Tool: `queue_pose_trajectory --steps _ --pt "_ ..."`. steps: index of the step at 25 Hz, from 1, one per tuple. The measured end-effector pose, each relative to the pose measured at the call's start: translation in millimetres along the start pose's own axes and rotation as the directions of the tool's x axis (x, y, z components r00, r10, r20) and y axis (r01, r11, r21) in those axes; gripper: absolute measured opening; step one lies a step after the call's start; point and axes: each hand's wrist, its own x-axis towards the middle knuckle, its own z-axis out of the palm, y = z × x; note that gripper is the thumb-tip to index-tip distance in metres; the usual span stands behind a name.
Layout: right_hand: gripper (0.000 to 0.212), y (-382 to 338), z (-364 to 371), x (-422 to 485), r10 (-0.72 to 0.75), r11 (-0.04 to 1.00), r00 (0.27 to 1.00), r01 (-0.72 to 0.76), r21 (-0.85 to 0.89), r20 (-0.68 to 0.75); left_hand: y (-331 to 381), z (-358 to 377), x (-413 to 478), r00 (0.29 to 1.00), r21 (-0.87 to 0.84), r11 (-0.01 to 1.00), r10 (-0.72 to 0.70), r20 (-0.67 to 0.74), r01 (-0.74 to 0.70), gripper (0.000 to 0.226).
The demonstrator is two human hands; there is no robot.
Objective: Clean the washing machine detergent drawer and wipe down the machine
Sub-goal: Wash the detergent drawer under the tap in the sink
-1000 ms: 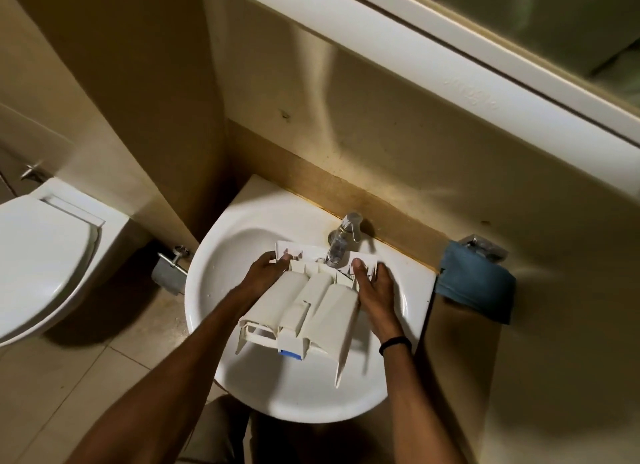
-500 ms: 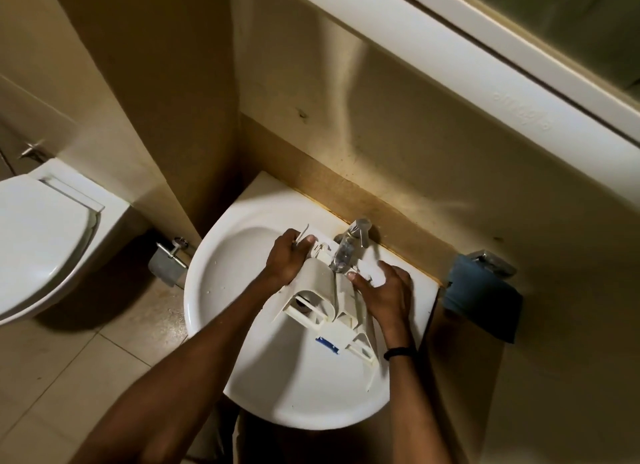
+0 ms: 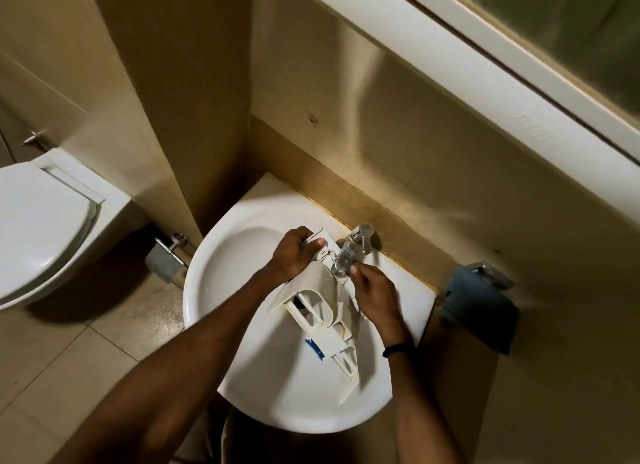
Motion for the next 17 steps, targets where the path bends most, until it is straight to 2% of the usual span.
queue_pose_trajectory --steps 6,8,11,12,15,17 --pt "0.021 -3.2 10.4 2.9 -0.059 0.998 0.994 0.061 -0.018 0.086 -10.9 0.7 -3.2 0.997 0.103 0.992 0.076 -0.019 -0.073 0.057" --pt "0.032 -6.4 13.0 0.1 0.007 0.999 0.996 -0.012 0.052 0.085 -12.1 3.6 -2.2 0.997 0.126 0.989 0.078 -0.029 -0.074 0.059" --pt "0.052 -7.3 24.3 1.1 0.059 0.995 0.998 -0.055 0.082 -0.039 -15.6 9.4 -0.2 0.996 0.151 0.985 0.083 -0.014 -0.080 0.057" --pt "0.051 -6.7 26.1 1.5 0.047 0.997 0.996 -0.043 0.057 -0.071 -16.1 9.8 -0.4 0.996 0.170 0.982 0.085 -0.006 -0.083 0.056" --pt "0.024 -4.2 25.4 1.0 0.014 1.000 0.997 -0.012 0.022 -0.079 -15.0 8.8 -2.8 0.997 0.198 0.977 0.076 0.019 -0.078 0.054" --pt "0.030 -4.4 29.6 -2.3 0.034 0.998 0.996 -0.029 0.050 -0.086 -9.9 9.4 -5.5 0.998 0.219 0.974 0.059 0.022 -0.063 0.056"
